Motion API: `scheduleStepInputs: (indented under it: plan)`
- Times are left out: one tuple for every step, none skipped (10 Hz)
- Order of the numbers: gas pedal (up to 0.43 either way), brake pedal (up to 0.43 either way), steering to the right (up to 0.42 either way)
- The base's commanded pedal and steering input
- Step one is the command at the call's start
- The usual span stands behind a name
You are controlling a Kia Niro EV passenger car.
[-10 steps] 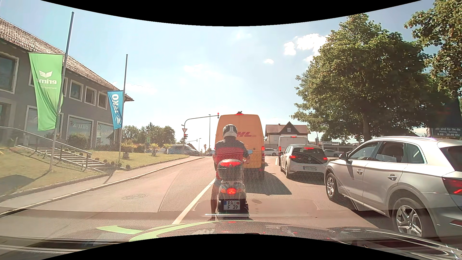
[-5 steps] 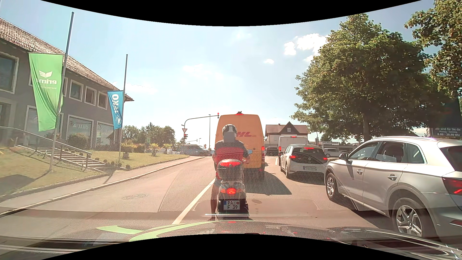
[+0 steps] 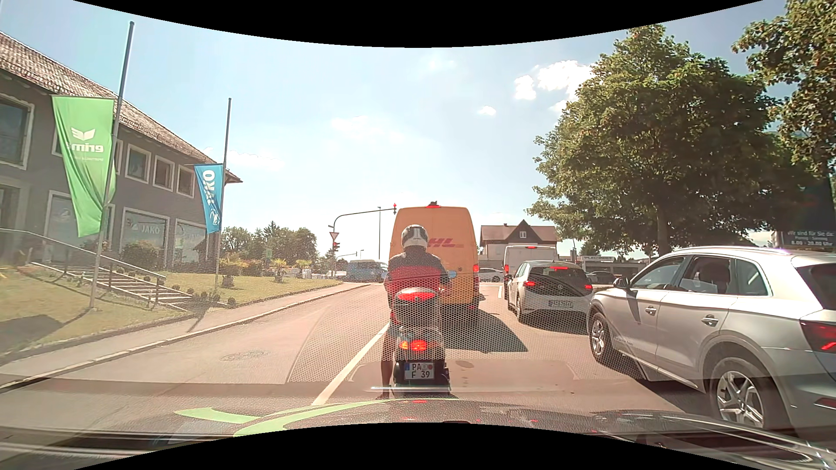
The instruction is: Follow the waypoints while adhering to traffic rules and regulations
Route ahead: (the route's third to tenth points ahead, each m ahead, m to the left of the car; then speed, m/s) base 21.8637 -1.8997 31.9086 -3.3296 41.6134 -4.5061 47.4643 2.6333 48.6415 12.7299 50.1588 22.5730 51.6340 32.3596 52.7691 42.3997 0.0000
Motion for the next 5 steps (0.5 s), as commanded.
scheduleStepInputs:
  plan:
    - [0.0, 0.25, 0.024]
    - [0.0, 0.25, 0.024]
    - [0.0, 0.25, 0.024]
    - [0.0, 0.25, 0.024]
    - [0.0, 0.25, 0.024]
